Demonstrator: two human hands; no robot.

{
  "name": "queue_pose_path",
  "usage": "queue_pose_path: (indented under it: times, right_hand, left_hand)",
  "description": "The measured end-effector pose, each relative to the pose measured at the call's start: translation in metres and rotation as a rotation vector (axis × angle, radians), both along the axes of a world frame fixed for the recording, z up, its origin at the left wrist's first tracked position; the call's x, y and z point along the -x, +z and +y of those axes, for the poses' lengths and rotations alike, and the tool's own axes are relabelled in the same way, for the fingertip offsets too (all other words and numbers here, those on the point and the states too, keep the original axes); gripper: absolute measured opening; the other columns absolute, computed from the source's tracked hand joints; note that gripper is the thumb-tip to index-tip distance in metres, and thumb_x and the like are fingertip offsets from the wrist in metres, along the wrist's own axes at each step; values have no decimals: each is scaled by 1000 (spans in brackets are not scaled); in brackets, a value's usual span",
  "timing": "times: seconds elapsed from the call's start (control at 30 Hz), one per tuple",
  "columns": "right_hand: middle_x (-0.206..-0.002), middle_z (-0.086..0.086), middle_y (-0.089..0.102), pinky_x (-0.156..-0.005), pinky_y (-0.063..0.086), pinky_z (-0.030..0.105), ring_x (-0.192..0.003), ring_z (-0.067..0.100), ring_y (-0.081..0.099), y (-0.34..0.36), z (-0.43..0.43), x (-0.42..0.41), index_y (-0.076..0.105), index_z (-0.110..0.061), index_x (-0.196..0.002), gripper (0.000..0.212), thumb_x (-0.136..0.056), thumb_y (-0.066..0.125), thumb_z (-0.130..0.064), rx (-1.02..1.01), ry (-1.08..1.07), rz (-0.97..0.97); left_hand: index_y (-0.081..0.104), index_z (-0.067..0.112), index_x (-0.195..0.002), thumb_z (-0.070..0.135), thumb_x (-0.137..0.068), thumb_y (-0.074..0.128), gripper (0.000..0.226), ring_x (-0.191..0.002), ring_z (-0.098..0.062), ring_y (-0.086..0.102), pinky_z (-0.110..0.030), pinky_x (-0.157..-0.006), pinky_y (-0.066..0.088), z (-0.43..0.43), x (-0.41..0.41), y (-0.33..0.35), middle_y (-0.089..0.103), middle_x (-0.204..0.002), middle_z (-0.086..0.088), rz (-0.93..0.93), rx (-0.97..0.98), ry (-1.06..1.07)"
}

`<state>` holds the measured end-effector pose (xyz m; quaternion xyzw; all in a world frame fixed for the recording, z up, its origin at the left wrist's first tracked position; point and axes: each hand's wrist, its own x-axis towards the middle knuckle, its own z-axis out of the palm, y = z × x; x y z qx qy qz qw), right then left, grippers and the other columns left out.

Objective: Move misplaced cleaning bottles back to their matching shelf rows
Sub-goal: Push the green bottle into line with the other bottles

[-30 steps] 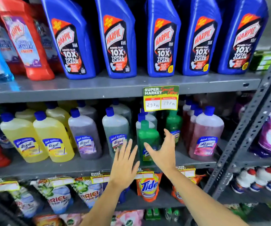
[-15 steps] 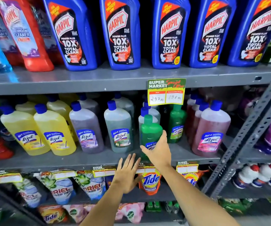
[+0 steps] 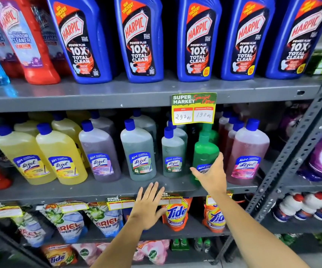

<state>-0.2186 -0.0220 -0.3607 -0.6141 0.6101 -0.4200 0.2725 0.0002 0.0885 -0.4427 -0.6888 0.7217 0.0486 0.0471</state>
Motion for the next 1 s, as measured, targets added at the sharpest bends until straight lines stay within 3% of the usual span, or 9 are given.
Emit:
queue_pose_path:
  times: [0.43,0.47,0.53,0.6,0.67,0.77,0.83,0.9,1.0]
  right_hand:
    - [-138,5,47,-100,48,53,-122,30,55,-2,-12,20,26,-22,-140,106,-58,90,-40,-3,26,-39]
    - [-137,5,47,-99,48,53,-120,30,56,-2,-12,19,27,-22,-139,104,-58,90,-40,1,23,-40]
    - [-135,5,48,-97,49,53,-119,31,56,-3,-12,19,27,-22,-138,103,-58,90,-40,7,15,-32]
    - [-135,6,48,-97,50,53,-118,32,57,-3,-11,19,27,-22,-139,104,-59,90,-41,-2,12,-21]
    - [-137,11,44,-97,50,53,-117,36,57,-2,-8,17,24,-21,-141,106,-60,89,-42,-10,2,-15]
    - [-145,19,33,-103,43,52,-129,39,44,2,12,7,17,-13,-149,116,-62,89,-44,12,-98,-17]
    - [-145,20,36,-107,39,51,-133,36,37,7,42,-5,23,-8,-148,106,-70,83,-46,162,-152,-12]
    - [-138,17,43,-102,42,52,-127,34,41,18,69,-23,38,-7,-140,77,-82,74,-42,389,-106,54]
    - [-135,14,44,-101,41,52,-125,35,45,52,84,-51,57,-11,-123,44,-84,67,-28,713,41,163]
  left_hand:
    - [51,18,-138,62,-98,6,75,-129,-27,49,-48,-100,38,1,0,-5,52,-141,-9,4,48,27]
    - [45,18,-142,65,-96,2,79,-135,-27,42,-49,-105,31,1,1,-2,44,-147,-10,4,59,25]
    - [20,19,-153,74,-84,-14,95,-146,-26,10,-48,-113,4,0,3,-2,10,-158,-8,13,84,-34]
    - [2,21,-154,79,-69,-28,107,-146,-24,-10,-43,-111,-13,1,3,2,-12,-156,-3,63,64,-28]
    - [5,20,-154,78,-73,-25,104,-147,-26,-4,-45,-113,-7,4,2,7,-12,-155,-4,47,65,-44]
    - [34,16,-148,67,-96,7,78,-142,-29,29,-53,-110,30,15,1,9,18,-157,-10,12,142,-21]
    - [31,16,-150,64,-99,16,71,-144,-27,21,-53,-113,23,23,-3,14,19,-159,-11,66,203,-20]
    - [26,15,-152,62,-100,17,70,-147,-25,13,-51,-111,14,31,-10,35,15,-161,-9,84,316,-11]
    - [27,13,-151,58,-100,18,69,-145,-23,21,-49,-113,16,37,-34,87,19,-160,-7,75,476,-2]
